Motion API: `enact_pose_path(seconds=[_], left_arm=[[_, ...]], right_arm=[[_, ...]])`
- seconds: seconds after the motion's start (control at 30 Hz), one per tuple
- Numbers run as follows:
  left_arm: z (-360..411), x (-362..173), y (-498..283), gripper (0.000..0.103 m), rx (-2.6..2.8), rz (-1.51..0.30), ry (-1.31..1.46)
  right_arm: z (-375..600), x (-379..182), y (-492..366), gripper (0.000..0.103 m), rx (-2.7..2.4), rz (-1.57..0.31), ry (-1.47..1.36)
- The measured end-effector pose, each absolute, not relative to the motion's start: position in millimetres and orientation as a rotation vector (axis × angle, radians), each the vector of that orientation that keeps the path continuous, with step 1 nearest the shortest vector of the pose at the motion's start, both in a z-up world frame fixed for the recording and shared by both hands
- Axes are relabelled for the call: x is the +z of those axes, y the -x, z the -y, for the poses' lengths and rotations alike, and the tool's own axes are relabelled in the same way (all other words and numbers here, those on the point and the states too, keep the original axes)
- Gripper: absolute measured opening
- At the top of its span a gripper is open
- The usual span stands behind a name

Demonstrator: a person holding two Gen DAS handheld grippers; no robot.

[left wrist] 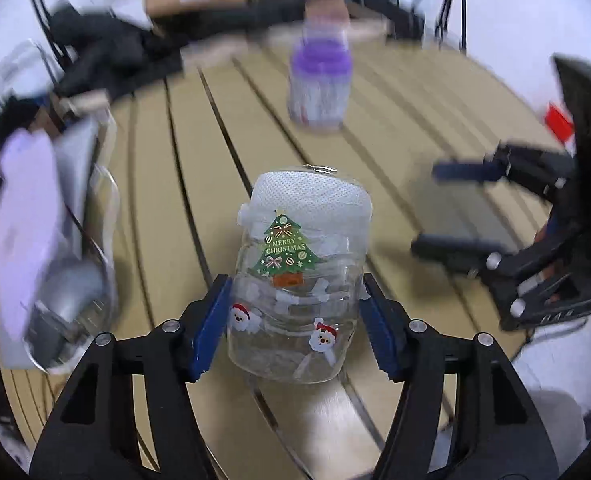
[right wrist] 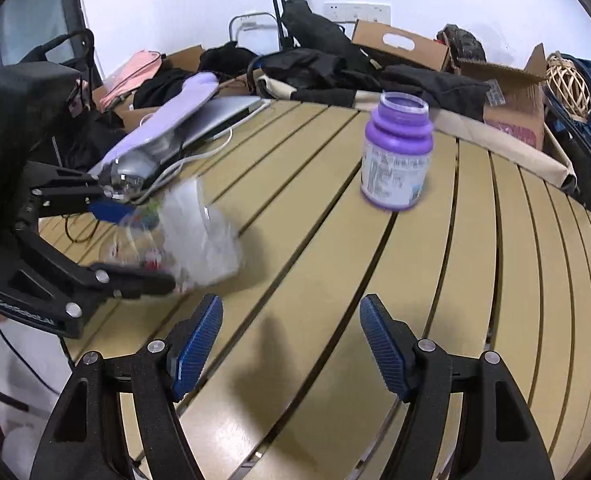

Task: Organize rigid objects
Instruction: 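Stand the glass cup upright with the left gripper while the right gripper steadies it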

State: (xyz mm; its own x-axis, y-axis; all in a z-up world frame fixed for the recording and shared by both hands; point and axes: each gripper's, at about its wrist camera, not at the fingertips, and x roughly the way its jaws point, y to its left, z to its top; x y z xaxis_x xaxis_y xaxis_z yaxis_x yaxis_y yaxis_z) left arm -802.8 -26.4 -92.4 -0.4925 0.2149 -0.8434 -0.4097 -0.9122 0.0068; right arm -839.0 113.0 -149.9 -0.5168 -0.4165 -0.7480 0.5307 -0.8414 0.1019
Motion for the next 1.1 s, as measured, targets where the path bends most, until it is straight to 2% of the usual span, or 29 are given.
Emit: enact_pose_path(seconds=[0.1,0.2,0.23,0.3,0.6,0.63,0.67,0.7,0.73,0.77,0.8,0.87,0.9,0.97,1.1], left_arm=[[30,-70,807,0.060,2.614,-0.305,1.121],[44,-52,813,0.060,2.706,-0.173,0.954],[48,-47,815,0.060,2.749,-0.138,0.896],[54,-38,821,0.060,2.815,-0.097,0.798],[64,-8,805,0.060,2.854,-0.061,0.548],[68,-8,809,0.061,2.853,-0.040,0.568],[73,-8,812,0.064,2.845,-0.014,0.558],[76,-7,815,0.073,2.839,0.006,0.556],[79,-6,820,0.094,2.848,0.013,0.562],[82,-6,819,0.095,2.864,0.025,0.520],[84,-5,820,0.095,2.873,0.031,0.466],[79,-6,825,0.065,2.894,-0.032,0.399],[74,-6,826,0.058,2.895,-0.058,0.357],[70,-8,836,0.059,2.951,-0.054,0.307],[73,-11,865,0.059,2.965,-0.025,0.352]], right_arm=[[-118,-123,854,0.076,-2.308,-0.061,-1.034],[-127,-92,875,0.076,-2.232,0.189,-0.975],[-127,-85,883,0.079,-2.186,0.258,-0.970],[-122,-72,899,0.082,-2.091,0.347,-0.968],[-60,-48,945,0.081,-1.884,0.354,-1.007],[-57,-48,948,0.076,-1.887,0.352,-1.010],[-54,-45,949,0.065,-1.873,0.360,-0.988],[-51,-39,947,0.065,-1.923,0.301,-0.953],[-47,-32,941,0.065,-1.989,0.205,-0.897],[-38,-22,930,0.065,-2.067,0.037,-0.801],[-31,-16,921,0.065,-2.116,-0.094,-0.730],[-18,-10,905,0.065,-2.168,-0.310,-0.581],[-13,-7,900,0.065,-2.168,-0.394,-0.506],[-6,-7,903,0.065,-2.170,-0.491,-0.422],[-7,-13,933,0.066,-2.135,-0.442,-0.425]])
